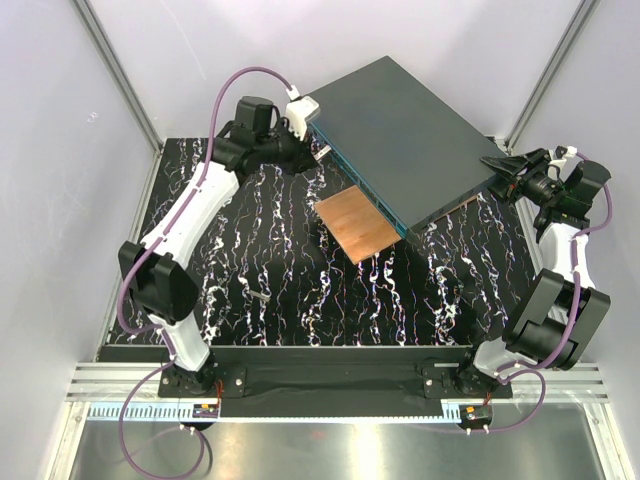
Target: Insert the plug into the switch port
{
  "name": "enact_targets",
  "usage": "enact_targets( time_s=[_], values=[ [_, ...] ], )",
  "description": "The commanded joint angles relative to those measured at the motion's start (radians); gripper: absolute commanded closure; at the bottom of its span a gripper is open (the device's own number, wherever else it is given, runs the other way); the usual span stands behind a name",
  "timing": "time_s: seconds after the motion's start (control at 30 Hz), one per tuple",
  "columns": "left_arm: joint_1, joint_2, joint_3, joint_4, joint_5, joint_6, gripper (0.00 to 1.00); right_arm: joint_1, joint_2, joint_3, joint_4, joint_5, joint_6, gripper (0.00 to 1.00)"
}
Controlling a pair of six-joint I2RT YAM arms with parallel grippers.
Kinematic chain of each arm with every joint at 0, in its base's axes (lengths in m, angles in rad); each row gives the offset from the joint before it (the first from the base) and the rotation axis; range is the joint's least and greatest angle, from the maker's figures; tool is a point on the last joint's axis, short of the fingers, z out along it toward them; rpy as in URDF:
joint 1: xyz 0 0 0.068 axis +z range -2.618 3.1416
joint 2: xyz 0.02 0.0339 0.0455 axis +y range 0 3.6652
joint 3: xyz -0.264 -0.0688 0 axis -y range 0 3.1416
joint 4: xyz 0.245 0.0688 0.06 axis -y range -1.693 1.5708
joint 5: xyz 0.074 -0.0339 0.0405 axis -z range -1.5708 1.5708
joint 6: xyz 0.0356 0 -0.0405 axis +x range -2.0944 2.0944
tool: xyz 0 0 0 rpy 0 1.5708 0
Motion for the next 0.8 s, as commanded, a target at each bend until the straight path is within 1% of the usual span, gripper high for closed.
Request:
enact_targets(
  time_s=[0.0, 0.3, 0.63, 0.77],
  values=[
    [-0.008, 0.011, 0.074, 0.115, 0.008, 0.026, 1.0, 0.026, 0.021, 0.024, -0.03, 0.026, -0.059, 1.0],
    [-0.018, 0.038, 0.089, 0.081, -0.003, 0.043, 1.0, 0.026, 0.021, 0.03, -0.041, 0.026, -0.068, 1.0],
    [-0.018, 0.021, 0.077, 0.058, -0.007, 0.058, 1.0, 0.026, 0.019, 0.032, -0.044, 0.025, -0.071, 1.0],
    [-0.017, 0.033, 0.117, 0.044, -0.016, 0.06, 1.0, 0.026, 0.019, 0.028, -0.046, 0.025, -0.073, 1.0]
  ],
)
